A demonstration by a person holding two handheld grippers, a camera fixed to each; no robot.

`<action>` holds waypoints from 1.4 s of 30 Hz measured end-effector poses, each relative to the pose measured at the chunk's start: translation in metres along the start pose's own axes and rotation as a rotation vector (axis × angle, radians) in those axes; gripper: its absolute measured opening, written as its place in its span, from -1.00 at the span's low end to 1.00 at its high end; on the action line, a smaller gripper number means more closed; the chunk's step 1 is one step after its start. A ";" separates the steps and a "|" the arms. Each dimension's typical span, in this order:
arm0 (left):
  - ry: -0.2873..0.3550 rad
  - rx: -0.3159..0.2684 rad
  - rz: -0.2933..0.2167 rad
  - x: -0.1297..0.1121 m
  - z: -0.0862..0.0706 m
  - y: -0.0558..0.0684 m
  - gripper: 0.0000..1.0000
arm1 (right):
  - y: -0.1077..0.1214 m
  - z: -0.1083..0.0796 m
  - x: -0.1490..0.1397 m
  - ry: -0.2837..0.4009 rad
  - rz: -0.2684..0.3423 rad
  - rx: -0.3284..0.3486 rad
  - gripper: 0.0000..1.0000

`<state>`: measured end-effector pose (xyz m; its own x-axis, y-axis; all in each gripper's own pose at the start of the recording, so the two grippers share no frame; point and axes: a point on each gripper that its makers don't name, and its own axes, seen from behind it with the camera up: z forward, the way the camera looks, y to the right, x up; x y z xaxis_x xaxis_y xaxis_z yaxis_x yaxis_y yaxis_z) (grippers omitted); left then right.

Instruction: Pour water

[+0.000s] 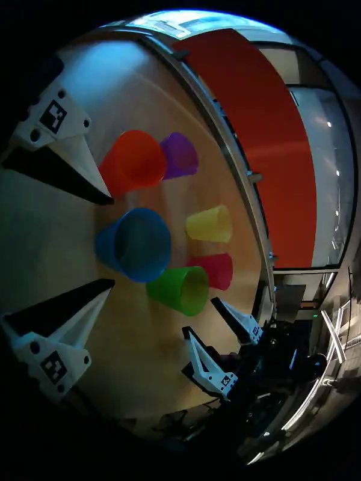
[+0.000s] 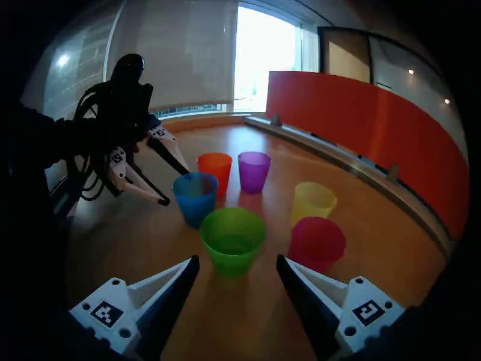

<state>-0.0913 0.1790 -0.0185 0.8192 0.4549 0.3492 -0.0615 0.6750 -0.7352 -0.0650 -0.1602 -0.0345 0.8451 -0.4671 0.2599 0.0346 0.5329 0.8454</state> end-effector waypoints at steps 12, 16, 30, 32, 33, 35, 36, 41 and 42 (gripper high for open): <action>0.084 0.098 -0.075 0.002 -0.040 -0.016 0.81 | 0.000 -0.031 0.017 0.119 0.086 -0.079 0.98; 0.130 0.141 -0.103 0.005 -0.055 -0.023 0.81 | -0.001 -0.040 0.025 0.168 0.114 -0.113 0.98; 0.344 0.392 -0.166 0.025 -0.122 -0.063 0.81 | 0.021 -0.087 0.048 0.346 0.195 -0.348 0.98; 0.379 0.435 -0.173 0.028 -0.133 -0.068 0.81 | 0.026 -0.094 0.049 0.357 0.193 -0.396 0.99; 0.395 0.455 -0.177 0.029 -0.138 -0.070 0.81 | 0.029 -0.098 0.049 0.362 0.191 -0.420 0.99; 0.425 0.496 -0.184 0.031 -0.149 -0.075 0.80 | 0.035 -0.106 0.049 0.370 0.182 -0.481 0.98; 0.438 0.514 -0.187 0.032 -0.153 -0.077 0.80 | 0.038 -0.109 0.049 0.374 0.180 -0.510 0.98; 0.488 0.591 -0.184 0.036 -0.169 -0.084 0.80 | 0.055 -0.126 0.049 0.392 0.190 -0.647 0.98; 0.496 0.604 -0.180 0.038 -0.171 -0.085 0.80 | 0.058 -0.128 0.049 0.397 0.193 -0.667 0.98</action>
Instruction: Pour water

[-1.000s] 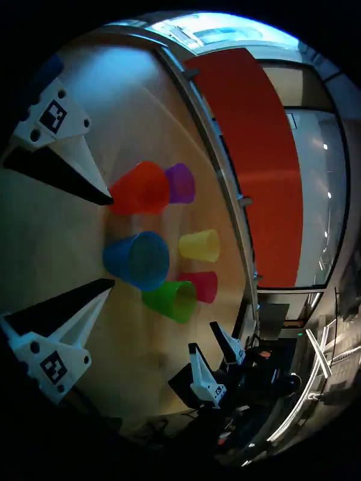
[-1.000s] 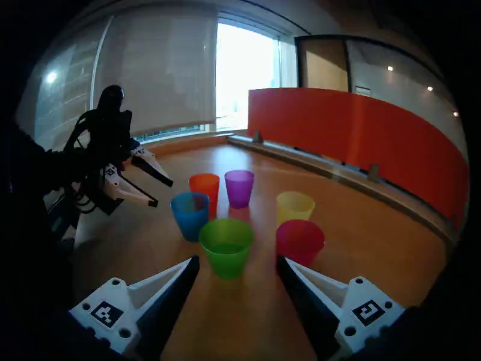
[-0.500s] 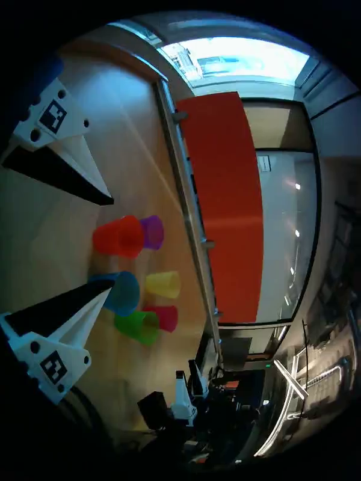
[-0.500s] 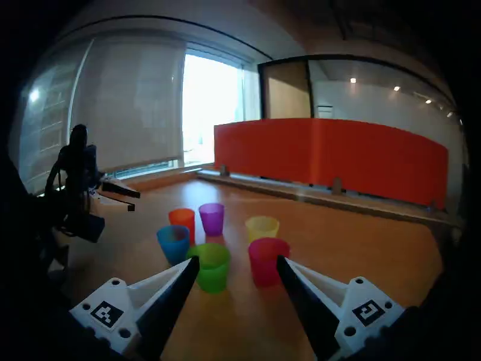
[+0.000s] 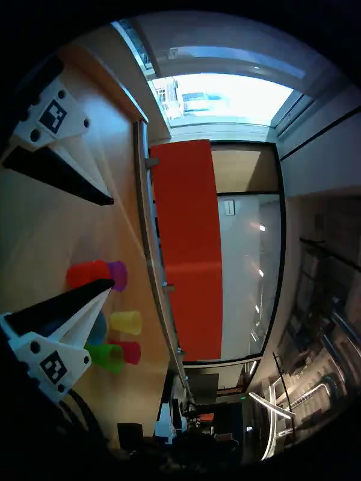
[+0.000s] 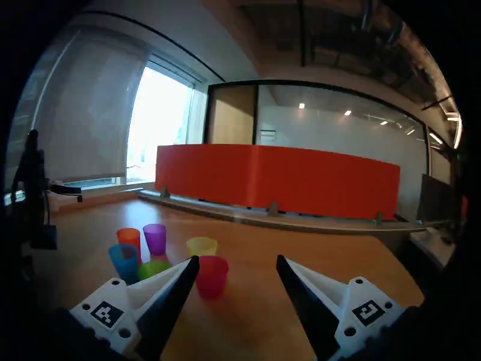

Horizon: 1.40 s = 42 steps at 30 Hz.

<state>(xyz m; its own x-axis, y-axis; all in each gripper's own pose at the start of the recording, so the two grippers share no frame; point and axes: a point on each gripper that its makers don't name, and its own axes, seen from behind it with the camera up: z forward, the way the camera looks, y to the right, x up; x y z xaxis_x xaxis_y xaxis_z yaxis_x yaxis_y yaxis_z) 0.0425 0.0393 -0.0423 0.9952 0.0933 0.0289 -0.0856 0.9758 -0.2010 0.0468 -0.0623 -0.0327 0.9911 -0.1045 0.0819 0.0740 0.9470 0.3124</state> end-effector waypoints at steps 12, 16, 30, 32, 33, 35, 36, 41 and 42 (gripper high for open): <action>0.125 0.117 -0.041 0.040 0.005 -0.014 0.80 | 0.030 -0.005 0.044 0.127 0.033 -0.171 0.98; 0.148 0.134 -0.060 0.049 0.007 -0.016 0.80 | 0.038 -0.007 0.054 0.158 0.040 -0.207 0.98; 0.152 0.146 -0.084 0.046 0.014 -0.013 0.81 | 0.049 -0.013 0.056 0.195 0.105 -0.259 0.98; 0.148 0.149 -0.079 0.044 0.014 -0.013 0.80 | 0.050 -0.013 0.057 0.201 0.110 -0.259 0.98; 0.146 0.151 -0.078 0.043 0.014 -0.013 0.80 | 0.050 -0.014 0.057 0.203 0.112 -0.259 0.98; 0.144 0.156 -0.076 0.040 0.015 -0.012 0.80 | 0.050 -0.014 0.056 0.203 0.113 -0.263 0.98; 0.144 0.160 -0.077 0.038 0.015 -0.012 0.80 | 0.051 -0.013 0.055 0.202 0.114 -0.264 0.98; 0.143 0.176 -0.095 0.026 0.016 -0.011 0.80 | 0.051 -0.013 0.044 0.190 0.112 -0.271 0.98; 0.143 0.178 -0.099 0.024 0.016 -0.011 0.80 | 0.051 -0.014 0.042 0.188 0.110 -0.272 0.98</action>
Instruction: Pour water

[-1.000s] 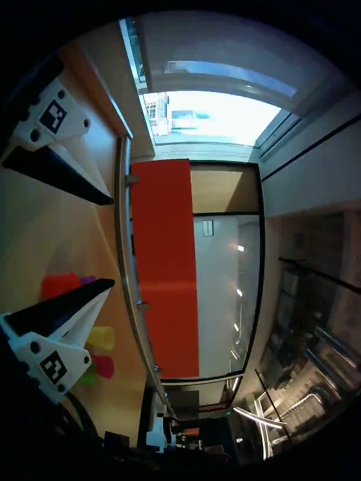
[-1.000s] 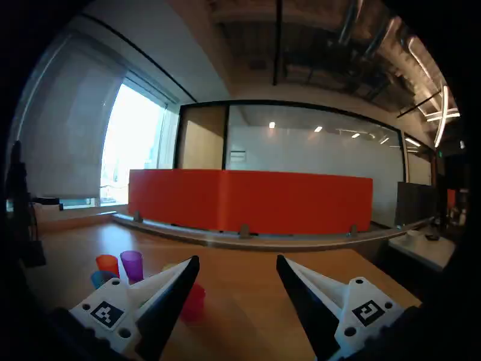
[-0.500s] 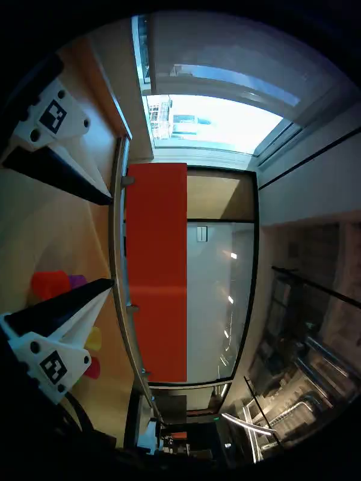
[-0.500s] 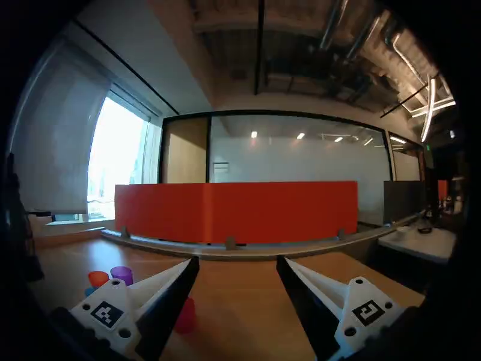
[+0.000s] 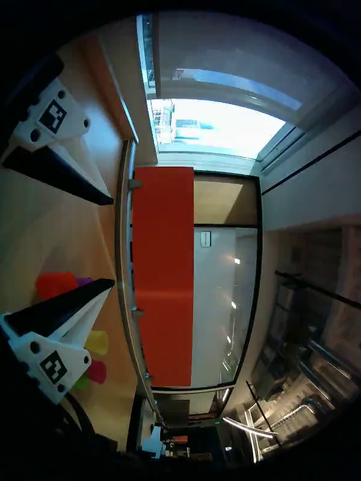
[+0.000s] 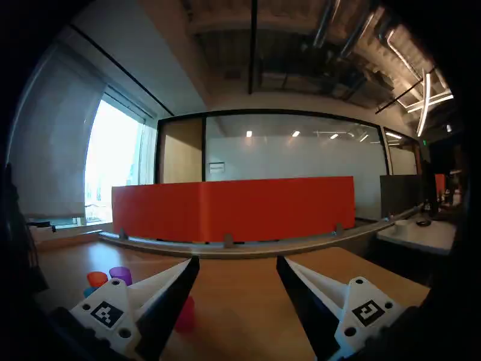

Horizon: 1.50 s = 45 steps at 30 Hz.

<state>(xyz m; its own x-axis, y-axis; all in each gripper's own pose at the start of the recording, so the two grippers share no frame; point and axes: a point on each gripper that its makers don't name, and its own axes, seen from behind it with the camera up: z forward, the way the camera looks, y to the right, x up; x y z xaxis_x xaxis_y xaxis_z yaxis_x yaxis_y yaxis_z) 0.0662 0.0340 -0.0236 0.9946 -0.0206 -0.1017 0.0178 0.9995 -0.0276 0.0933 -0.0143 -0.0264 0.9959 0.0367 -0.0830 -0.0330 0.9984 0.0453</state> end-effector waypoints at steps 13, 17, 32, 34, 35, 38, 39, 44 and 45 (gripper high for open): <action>-0.012 0.038 0.008 -0.040 0.003 -0.007 0.81 | 0.001 -0.001 -0.014 -0.028 0.024 -0.004 0.98; -0.009 0.044 0.026 -0.046 0.003 -0.009 0.81 | 0.007 -0.002 -0.017 -0.041 0.025 -0.019 0.98; -0.010 0.039 0.011 -0.062 0.007 -0.024 0.80 | 0.013 -0.003 -0.020 -0.057 0.044 -0.039 0.98; -0.009 0.038 0.014 -0.062 0.008 -0.024 0.80 | 0.011 -0.003 -0.020 -0.059 0.039 -0.037 0.98; -0.009 0.037 0.015 -0.062 0.008 -0.024 0.80 | 0.010 -0.003 -0.020 -0.061 0.036 -0.036 0.98; -0.006 0.036 0.017 -0.062 0.009 -0.024 0.81 | 0.006 -0.002 -0.019 -0.064 0.029 -0.031 0.98; -0.006 0.036 0.017 -0.062 0.009 -0.025 0.81 | 0.005 -0.002 -0.018 -0.065 0.027 -0.030 0.98; -0.015 0.036 0.008 -0.066 0.010 -0.028 0.80 | 0.002 0.001 -0.017 -0.064 0.023 -0.029 0.98; -0.017 0.036 0.006 -0.067 0.010 -0.028 0.81 | 0.001 0.001 -0.017 -0.064 0.023 -0.028 0.98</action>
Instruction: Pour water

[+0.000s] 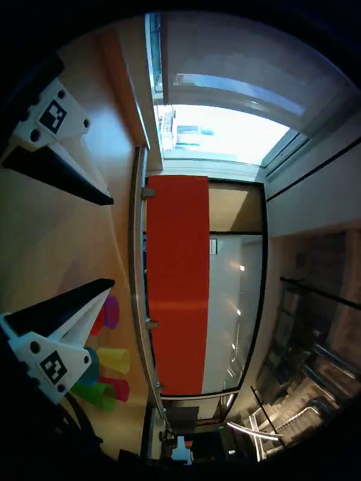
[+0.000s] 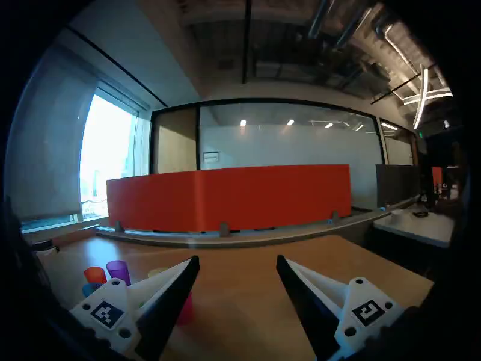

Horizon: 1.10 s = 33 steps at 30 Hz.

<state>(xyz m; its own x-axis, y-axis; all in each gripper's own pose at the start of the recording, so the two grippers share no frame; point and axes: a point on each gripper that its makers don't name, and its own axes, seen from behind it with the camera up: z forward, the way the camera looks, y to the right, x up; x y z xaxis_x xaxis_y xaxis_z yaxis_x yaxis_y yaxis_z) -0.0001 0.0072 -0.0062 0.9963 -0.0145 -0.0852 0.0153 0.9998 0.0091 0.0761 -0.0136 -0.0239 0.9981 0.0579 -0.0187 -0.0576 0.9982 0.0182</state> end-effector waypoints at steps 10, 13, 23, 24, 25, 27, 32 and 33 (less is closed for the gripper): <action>-0.023 0.001 0.006 -0.007 0.002 -0.001 0.80 | -0.002 0.000 -0.002 -0.004 0.003 0.005 0.98; -0.036 -0.001 0.009 -0.010 0.003 0.000 0.81 | -0.002 0.000 0.000 -0.003 0.001 0.003 0.98; -0.054 0.003 0.010 -0.014 0.005 -0.002 0.80 | -0.002 -0.002 0.003 0.001 0.010 0.008 0.98; -0.054 0.003 0.011 -0.014 0.005 -0.002 0.80 | -0.002 -0.002 0.002 0.001 0.011 0.009 0.98; -0.054 0.002 0.012 -0.014 0.005 -0.002 0.80 | -0.002 -0.002 0.002 0.001 0.012 0.010 0.98; -0.055 0.002 0.015 -0.015 0.005 -0.001 0.80 | -0.002 -0.002 0.001 0.001 0.012 0.011 0.98; -0.055 0.002 0.015 -0.016 0.005 -0.002 0.81 | -0.001 -0.004 0.003 0.013 0.007 0.009 0.98; -0.055 0.002 0.015 -0.016 0.005 -0.002 0.81 | 0.000 -0.004 0.003 0.016 0.005 0.008 0.98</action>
<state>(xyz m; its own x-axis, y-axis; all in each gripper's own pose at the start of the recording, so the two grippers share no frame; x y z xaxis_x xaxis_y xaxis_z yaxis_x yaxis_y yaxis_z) -0.0153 0.0058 0.0000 0.9996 -0.0003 -0.0299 0.0006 0.9999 0.0120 0.0795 -0.0134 -0.0284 0.9974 0.0633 -0.0348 -0.0624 0.9977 0.0263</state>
